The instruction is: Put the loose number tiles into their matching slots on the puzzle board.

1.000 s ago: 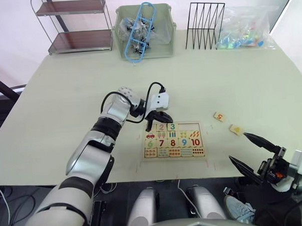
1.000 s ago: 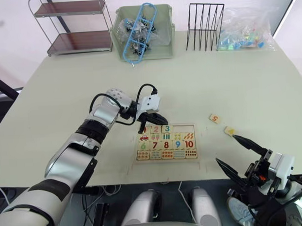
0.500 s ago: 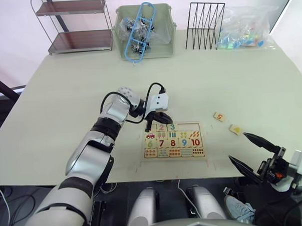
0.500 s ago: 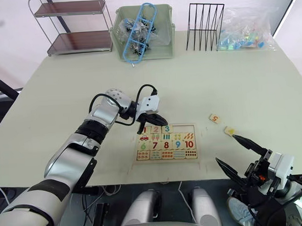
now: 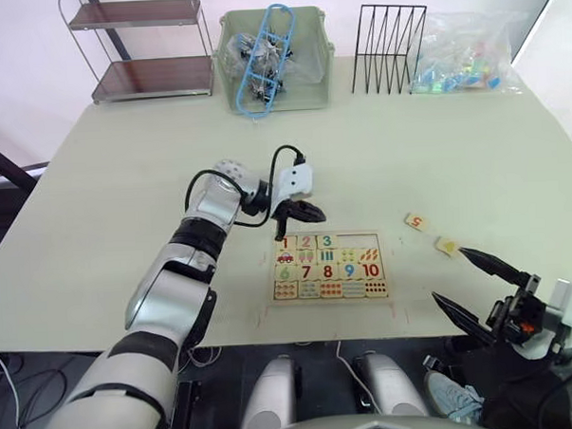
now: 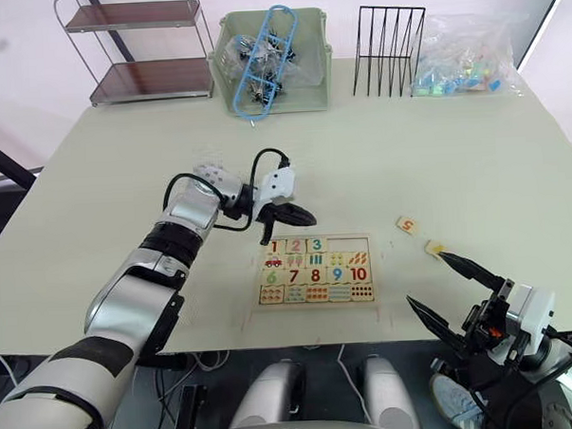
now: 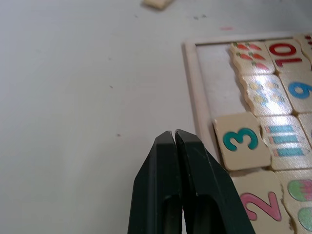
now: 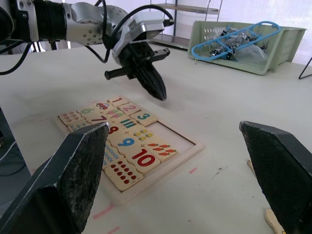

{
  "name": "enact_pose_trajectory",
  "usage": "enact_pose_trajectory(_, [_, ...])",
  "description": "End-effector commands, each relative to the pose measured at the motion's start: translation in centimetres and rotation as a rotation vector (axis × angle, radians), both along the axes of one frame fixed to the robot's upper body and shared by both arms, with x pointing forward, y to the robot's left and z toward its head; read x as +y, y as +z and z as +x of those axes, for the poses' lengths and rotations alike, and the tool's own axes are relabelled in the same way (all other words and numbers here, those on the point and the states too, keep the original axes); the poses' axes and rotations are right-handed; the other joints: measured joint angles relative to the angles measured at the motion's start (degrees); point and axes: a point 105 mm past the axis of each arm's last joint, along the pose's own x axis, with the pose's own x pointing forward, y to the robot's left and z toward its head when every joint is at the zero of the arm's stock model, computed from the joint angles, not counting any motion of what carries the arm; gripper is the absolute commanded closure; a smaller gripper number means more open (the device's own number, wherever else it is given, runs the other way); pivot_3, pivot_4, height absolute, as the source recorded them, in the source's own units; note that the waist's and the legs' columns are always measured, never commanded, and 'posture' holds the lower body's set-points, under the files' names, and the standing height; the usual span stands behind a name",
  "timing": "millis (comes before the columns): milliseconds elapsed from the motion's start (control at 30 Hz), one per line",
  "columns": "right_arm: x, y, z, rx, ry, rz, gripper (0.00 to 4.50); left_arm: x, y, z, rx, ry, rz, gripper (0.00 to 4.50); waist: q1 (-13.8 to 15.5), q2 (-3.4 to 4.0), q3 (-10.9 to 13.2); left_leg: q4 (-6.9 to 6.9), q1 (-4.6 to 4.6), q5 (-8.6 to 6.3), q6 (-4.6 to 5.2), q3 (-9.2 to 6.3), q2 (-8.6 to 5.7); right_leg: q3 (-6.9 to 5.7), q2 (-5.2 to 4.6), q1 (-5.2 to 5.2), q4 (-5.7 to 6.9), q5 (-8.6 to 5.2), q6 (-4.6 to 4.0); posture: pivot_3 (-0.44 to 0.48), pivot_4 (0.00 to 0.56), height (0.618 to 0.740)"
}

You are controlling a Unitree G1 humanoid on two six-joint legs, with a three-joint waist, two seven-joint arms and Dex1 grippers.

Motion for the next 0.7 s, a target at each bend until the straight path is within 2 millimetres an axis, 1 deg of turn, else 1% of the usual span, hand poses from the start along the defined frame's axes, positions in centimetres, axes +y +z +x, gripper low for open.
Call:
enact_pose_trajectory(33, [0.1,0.8,0.0,-0.026,0.016,0.003,0.00,0.1,2.6,0.2,-0.021,0.010,-0.125,4.40,-0.03,0.00,0.00,0.00,0.00,0.00,0.00,0.00,0.00,0.00,0.00,0.00,0.00,0.00,0.00,0.000,0.150,0.739])
enact_pose_trajectory(133, [-0.2,0.7,0.1,-0.024,0.018,0.003,0.00,0.8,3.4,0.1,-0.006,0.038,-0.188,4.40,-0.02,0.00,0.00,0.00,0.00,0.00,0.00,-0.01,0.02,-0.01,0.00,0.00,0.01,0.00,0.00,0.000,0.150,0.739])
enact_pose_trajectory(200, [-0.4,0.7,0.3,-0.023,0.018,0.003,0.00,1.9,3.7,-0.2,0.004,0.055,-0.225,4.40,-0.24,0.00,0.00,0.00,0.00,0.00,0.00,-0.01,0.02,-0.01,0.00,0.00,0.01,0.00,0.00,0.000,0.150,0.739])
enact_pose_trajectory(400, [-1.3,0.6,1.1,-0.020,0.018,0.000,0.00,5.8,5.0,-0.6,0.020,0.230,-0.377,4.40,-0.26,0.01,0.00,0.01,0.07,0.00,0.00,-0.04,0.10,0.03,-0.02,0.00,0.09,0.01,-0.01,0.000,0.150,0.739])
enact_pose_trajectory(500, [-1.7,0.5,1.3,-0.016,0.020,-0.008,0.00,6.8,5.2,-1.1,0.026,0.281,-0.405,4.40,0.15,0.00,0.00,0.02,0.06,0.00,0.00,-0.08,0.09,0.02,-0.06,0.00,0.09,0.01,-0.01,0.000,0.150,0.739])
enact_pose_trajectory(633, [-2.4,0.2,2.0,-0.004,-0.006,-0.009,0.00,10.1,4.7,-2.4,0.013,0.407,-0.443,4.40,-0.06,0.01,-0.01,0.06,0.06,0.00,0.00,-0.23,0.07,0.01,-0.15,0.00,0.10,0.02,0.01,0.000,0.150,0.739])
enact_pose_trajectory(700, [-3.0,0.1,2.1,0.002,-0.021,-0.013,0.00,10.9,4.3,-3.0,0.002,0.453,-0.442,4.40,-0.01,0.02,-0.01,0.06,0.08,0.00,0.00,-0.29,0.09,0.01,-0.16,0.00,0.10,0.02,0.00,0.000,0.150,0.739])
